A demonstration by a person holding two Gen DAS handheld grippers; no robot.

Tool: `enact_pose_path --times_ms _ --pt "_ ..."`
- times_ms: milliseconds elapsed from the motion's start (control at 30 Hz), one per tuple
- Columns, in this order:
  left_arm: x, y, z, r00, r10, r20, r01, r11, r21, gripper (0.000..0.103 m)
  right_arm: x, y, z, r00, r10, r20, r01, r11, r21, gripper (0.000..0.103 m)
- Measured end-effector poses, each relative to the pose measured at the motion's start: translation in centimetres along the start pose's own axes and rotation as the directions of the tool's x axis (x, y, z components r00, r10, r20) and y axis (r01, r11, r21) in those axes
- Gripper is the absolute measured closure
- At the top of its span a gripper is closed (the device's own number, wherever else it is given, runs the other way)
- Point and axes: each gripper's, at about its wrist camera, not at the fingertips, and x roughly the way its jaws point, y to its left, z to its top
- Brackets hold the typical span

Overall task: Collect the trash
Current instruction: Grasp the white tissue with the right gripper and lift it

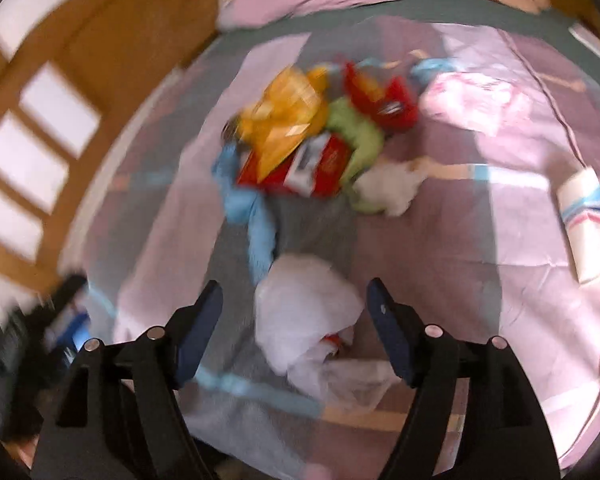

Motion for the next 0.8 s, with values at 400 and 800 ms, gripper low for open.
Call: enact_pose_path --times_ms 400,800 --pt "0.4 0.4 0.0 1.000 0.030 -0.008 -0.030 0.999 -0.028 0.004 4.1 -3.3 4.0 0.977 -0.213 0.023 0.209 0.971 0.116 0.030" --pt "0.9 -0.6 -0.3 0.998 0.051 -0.023 -0.050 0.998 0.028 0.004 7.6 -2.9 4.7 0.959 -0.285 -0.002 0.285 0.958 0.024 0.073"
